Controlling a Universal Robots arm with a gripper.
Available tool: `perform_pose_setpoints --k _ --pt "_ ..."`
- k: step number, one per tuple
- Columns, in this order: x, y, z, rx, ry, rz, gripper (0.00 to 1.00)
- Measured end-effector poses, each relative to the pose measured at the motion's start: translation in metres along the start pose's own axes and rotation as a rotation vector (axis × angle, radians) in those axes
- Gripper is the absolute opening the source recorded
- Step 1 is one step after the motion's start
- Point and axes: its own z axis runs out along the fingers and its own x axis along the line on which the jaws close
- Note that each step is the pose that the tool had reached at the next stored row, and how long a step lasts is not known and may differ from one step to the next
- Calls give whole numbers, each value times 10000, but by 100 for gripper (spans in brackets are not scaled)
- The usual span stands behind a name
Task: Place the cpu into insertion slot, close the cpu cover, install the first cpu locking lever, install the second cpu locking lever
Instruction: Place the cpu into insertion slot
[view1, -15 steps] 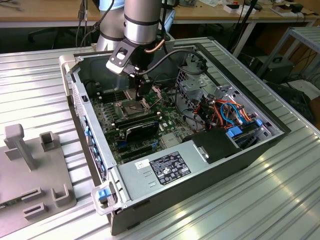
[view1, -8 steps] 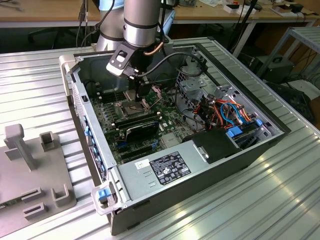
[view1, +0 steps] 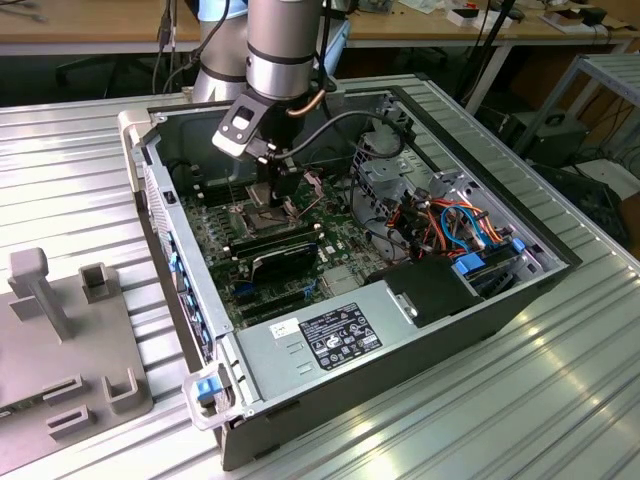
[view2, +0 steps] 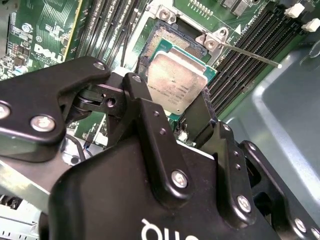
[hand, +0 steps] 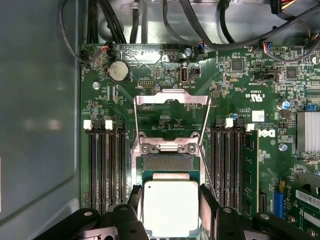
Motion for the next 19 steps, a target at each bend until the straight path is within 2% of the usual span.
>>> perform_pose_setpoints --k 5,9,12,19 --pt "-10 -3 85 1 -1 -1 55" --pt "-29 -7 165 40 -3 -1 55" --pt "-28 12 223 39 -1 -1 55" --pt "-28 12 230 40 -2 -1 55"
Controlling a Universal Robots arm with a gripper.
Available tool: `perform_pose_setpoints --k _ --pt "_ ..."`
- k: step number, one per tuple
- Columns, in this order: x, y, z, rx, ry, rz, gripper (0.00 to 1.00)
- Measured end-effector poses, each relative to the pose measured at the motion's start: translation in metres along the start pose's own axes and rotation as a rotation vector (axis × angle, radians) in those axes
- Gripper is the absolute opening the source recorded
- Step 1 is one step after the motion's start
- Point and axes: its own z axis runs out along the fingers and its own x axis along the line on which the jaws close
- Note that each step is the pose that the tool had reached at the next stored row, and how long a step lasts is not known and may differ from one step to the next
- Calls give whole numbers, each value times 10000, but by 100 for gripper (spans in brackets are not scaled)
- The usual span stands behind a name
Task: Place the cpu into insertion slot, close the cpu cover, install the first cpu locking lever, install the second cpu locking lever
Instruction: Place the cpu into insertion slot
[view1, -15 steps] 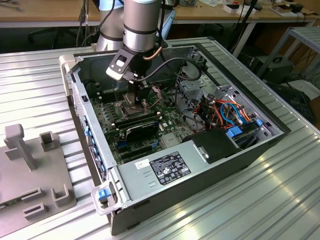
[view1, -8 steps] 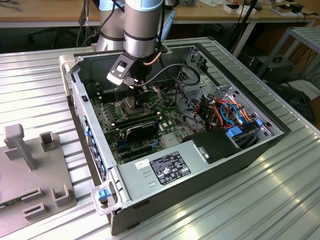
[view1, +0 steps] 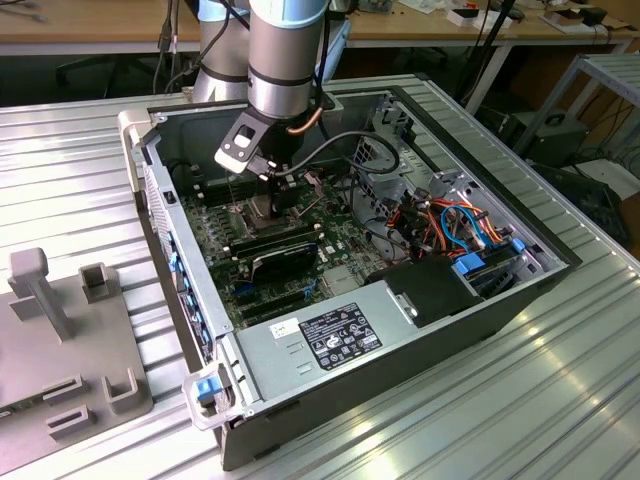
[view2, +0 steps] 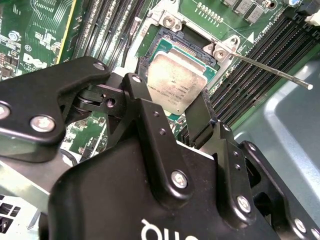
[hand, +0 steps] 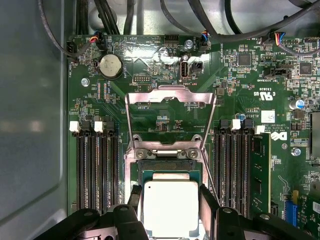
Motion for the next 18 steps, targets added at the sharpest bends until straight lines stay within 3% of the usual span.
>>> perform_pose_setpoints --k 9,18 --pt "1 0 11 -3 5 0 55" --pt "11 -3 107 0 0 -7 55"
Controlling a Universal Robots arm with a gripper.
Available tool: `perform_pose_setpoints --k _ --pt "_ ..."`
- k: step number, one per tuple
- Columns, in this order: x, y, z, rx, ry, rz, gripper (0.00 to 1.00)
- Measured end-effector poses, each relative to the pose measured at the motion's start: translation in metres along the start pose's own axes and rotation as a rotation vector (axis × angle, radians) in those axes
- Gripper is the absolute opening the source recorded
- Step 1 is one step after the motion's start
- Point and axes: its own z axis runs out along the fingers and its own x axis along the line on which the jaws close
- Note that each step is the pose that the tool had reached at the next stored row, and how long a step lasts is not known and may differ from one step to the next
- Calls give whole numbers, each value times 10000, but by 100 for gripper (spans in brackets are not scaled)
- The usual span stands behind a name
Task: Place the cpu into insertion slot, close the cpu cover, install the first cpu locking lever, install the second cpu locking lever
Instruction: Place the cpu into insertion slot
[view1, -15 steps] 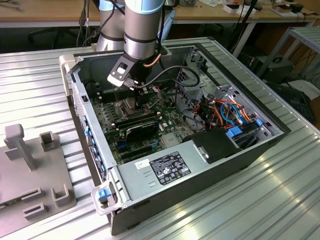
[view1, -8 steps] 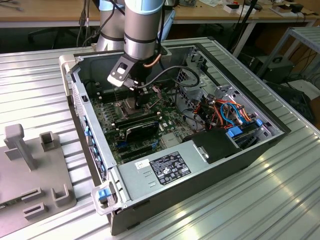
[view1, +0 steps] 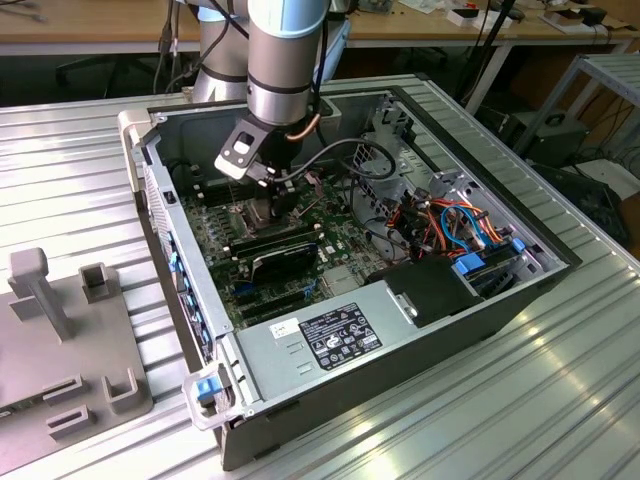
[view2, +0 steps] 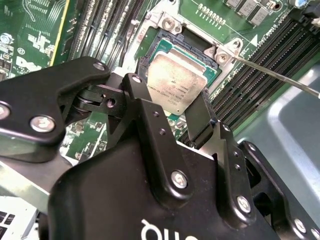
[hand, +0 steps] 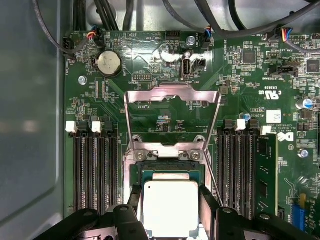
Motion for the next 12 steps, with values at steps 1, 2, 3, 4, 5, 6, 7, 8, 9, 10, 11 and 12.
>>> perform_pose_setpoints --k 1,2,3,4,5,6,7,8,9,10,11,12 --pt "2 0 13 0 0 0 55" --pt "4 0 22 0 1 -1 55" --pt "5 0 32 0 1 -1 55" --pt "5 -1 32 0 0 0 55" --pt "5 -1 32 1 0 -1 55" --pt "6 -1 36 0 1 0 55" --pt "6 -1 39 0 1 -1 55" --pt "6 -1 39 0 1 0 55" --pt "6 -1 39 0 1 0 55" --pt "6 -1 39 0 1 0 55" --pt "6 -1 39 0 1 0 55" --pt "6 -1 39 0 1 0 55"
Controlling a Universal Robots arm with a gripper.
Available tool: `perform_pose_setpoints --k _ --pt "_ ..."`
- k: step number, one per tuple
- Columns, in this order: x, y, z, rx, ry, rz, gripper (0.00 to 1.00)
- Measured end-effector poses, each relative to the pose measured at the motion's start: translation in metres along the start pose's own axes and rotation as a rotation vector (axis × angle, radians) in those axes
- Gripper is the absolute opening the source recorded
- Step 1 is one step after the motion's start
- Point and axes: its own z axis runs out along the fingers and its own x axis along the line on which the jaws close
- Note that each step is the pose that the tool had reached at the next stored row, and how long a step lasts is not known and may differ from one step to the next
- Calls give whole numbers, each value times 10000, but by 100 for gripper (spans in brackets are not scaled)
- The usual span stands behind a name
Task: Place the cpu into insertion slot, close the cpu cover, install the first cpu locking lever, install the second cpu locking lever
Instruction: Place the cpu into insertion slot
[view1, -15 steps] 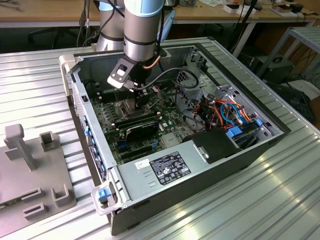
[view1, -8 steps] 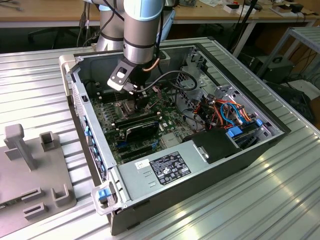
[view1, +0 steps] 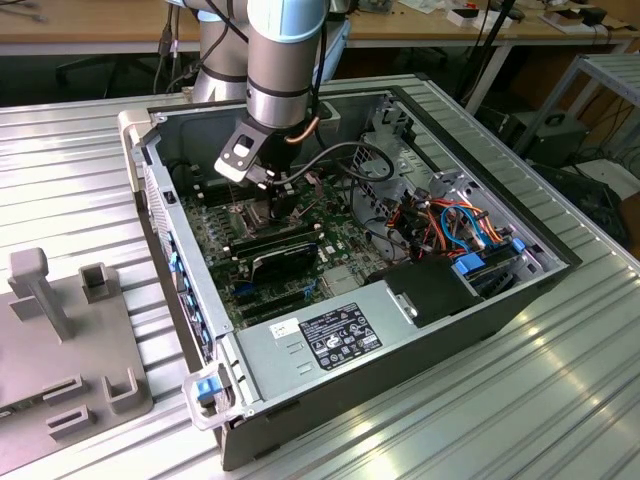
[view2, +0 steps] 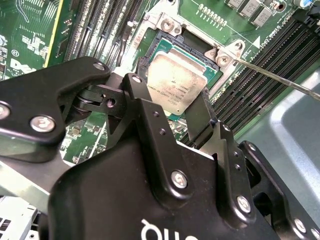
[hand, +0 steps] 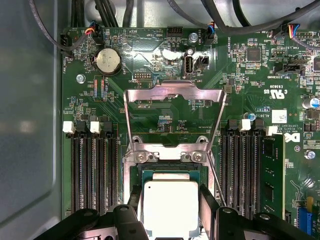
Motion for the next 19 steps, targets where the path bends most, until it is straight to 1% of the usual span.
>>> perform_pose_setpoints --k 2,5,12,16,19 --pt "2 1 6 -3 5 0 55" --pt "2 -1 12 2 -2 0 55" --pt "-5 -4 64 4 8 0 55" --pt "2 -3 73 -2 23 5 55" --pt "7 -4 73 2 15 19 55"
